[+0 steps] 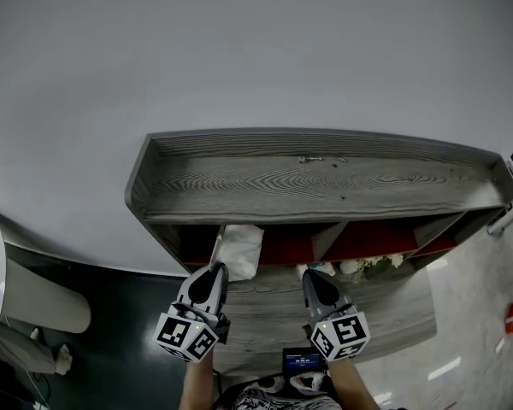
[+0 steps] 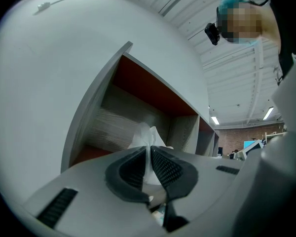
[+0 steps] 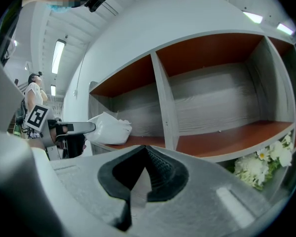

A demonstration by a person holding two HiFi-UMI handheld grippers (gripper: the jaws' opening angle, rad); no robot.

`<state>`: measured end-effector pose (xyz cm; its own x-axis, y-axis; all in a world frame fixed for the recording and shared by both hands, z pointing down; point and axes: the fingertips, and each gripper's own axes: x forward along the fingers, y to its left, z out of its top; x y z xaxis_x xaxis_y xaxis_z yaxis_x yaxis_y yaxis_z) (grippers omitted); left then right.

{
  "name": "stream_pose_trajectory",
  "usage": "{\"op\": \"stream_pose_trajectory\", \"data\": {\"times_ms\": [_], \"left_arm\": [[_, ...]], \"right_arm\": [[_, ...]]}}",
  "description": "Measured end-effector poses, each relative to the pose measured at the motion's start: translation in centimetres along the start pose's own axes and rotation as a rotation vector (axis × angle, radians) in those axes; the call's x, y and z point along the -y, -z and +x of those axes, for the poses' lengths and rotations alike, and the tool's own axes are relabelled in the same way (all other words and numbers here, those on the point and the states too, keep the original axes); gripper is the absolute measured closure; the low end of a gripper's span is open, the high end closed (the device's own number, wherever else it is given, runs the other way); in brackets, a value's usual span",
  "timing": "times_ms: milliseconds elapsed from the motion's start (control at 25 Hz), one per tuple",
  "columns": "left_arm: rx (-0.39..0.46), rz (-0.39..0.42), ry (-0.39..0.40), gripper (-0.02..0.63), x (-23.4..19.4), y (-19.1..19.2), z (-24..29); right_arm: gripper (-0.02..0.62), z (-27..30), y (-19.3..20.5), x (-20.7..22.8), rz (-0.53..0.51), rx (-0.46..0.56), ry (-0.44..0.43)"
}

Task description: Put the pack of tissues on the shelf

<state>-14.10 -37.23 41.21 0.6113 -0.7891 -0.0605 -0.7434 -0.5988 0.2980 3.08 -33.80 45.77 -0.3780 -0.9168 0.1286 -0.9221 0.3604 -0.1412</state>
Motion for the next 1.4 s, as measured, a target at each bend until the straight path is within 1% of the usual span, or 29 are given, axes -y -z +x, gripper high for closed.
{"op": "stream_pose_trajectory", "data": {"times_ms": [320, 480, 720, 1040, 1240, 1320, 1400], "left_arm": [[-0.018, 0.048, -0.025, 0.581, -0.4, 0.3, 1.8], [-0.042, 0.077, -0.056, 0.581, -0.8, 0.4, 3.0], [-0.051, 0.111, -0.094, 0.581, -1.4, 0.8, 4.3], [-0.094, 0.093, -0.098, 0.580, -1.7, 2.2, 4.5], [-0.098, 0.069, -0.089, 0.578, -1.7, 2.3, 4.5], [-0.106, 0.066, -0.088, 0.555, -1.7, 2.5, 4.3], [-0.114, 0.071, -0.093, 0.509, -1.8, 2.6, 4.2]], "right_arm": [[0.591, 0.6, 0.2, 0.9, 0.013, -0.010, 0.011], [0.591, 0.9, -0.5, 0.8, 0.003, 0.016, -0.020], [0.592, 1.3, -0.9, 0.8, -0.001, 0.038, -0.047], [0.592, 1.4, -0.1, 0.9, 0.022, 0.030, -0.047], [0.591, 1.3, -0.5, 0.4, -0.006, 0.024, -0.061], [0.591, 1.1, -0.4, 0.3, -0.016, 0.018, -0.058], [0.591, 0.9, -0.3, 0.4, -0.011, 0.015, -0.050]]}}
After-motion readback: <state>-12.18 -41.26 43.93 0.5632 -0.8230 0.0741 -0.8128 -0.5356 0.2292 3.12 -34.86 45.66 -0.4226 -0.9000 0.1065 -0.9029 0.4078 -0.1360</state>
